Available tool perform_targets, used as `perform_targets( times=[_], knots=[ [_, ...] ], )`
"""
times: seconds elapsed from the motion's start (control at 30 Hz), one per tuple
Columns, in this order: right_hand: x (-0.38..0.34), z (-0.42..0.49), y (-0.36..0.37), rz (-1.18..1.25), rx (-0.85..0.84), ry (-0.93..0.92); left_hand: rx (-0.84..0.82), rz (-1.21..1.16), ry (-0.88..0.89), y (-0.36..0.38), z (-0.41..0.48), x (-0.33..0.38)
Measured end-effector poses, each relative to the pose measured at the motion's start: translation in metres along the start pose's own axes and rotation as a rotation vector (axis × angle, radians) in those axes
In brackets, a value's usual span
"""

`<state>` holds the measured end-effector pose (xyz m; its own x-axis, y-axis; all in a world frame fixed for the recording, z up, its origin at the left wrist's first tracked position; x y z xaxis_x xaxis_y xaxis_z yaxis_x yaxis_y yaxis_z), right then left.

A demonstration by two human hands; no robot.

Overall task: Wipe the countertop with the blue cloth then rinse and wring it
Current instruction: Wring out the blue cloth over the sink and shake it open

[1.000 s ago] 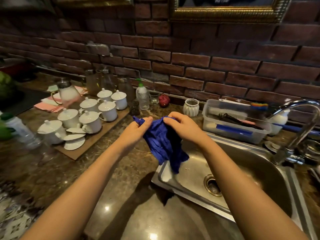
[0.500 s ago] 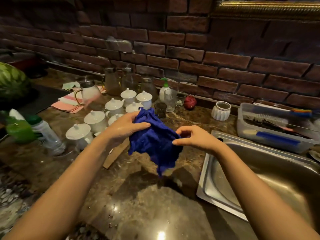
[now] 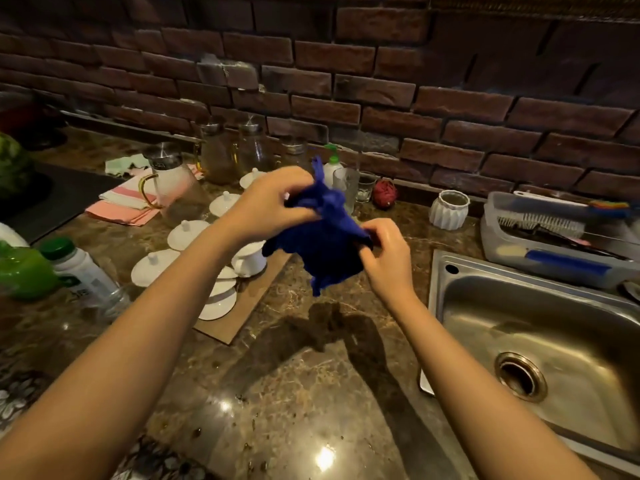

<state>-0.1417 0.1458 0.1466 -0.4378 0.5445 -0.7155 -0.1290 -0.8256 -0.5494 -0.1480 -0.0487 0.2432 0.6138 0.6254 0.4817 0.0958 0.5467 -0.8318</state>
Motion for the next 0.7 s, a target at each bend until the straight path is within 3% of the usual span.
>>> perform_targets(
  times=[0.07, 0.13, 0.2, 0.27, 0.4, 0.47, 0.53, 0.63, 0.7],
  knots=[
    [0.019, -0.022, 0.023, -0.024, -0.125, 0.052, -0.109, 0.063, 0.039, 0.024, -0.022, -0.016],
    [0.044, -0.056, 0.054, -0.11, -0.366, 0.127, -0.247, 0.029, -0.001, 0.065, -0.054, -0.037],
    [0.058, -0.093, 0.078, -0.163, -0.592, 0.168, -0.348, -0.005, -0.076, 0.108, -0.088, -0.056],
    [0.05, -0.112, 0.091, -0.098, -0.675, 0.148, -0.377, -0.065, -0.191, 0.136, -0.11, -0.066],
    [0.018, -0.103, 0.1, 0.004, -0.651, 0.152, -0.23, -0.489, -0.422, 0.149, -0.121, -0.066],
    [0.01, -0.092, 0.1, -0.005, -0.602, 0.155, -0.158, -0.768, -0.465, 0.143, -0.125, -0.068],
    [0.009, -0.085, 0.098, 0.027, -0.532, 0.183, -0.189, -0.951, -0.449, 0.137, -0.135, -0.073],
    [0.001, -0.066, 0.086, 0.202, -0.43, 0.305, -0.335, -0.795, -0.478, 0.136, -0.143, -0.077],
    [-0.009, -0.048, 0.076, 0.272, -0.413, 0.317, -0.211, -0.624, -0.484, 0.135, -0.133, -0.075]
  ],
)
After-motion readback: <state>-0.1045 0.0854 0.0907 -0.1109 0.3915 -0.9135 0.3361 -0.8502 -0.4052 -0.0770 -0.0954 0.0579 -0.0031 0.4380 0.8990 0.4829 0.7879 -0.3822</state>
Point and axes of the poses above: each hand's wrist, its own z-axis towards the middle knuckle, its own y-axis out of the palm, x = y × z, the point moved 1 cm from there along z, towards the middle knuckle, and after that the axes turned 10 degrees about -x, right-handed, at the moved point
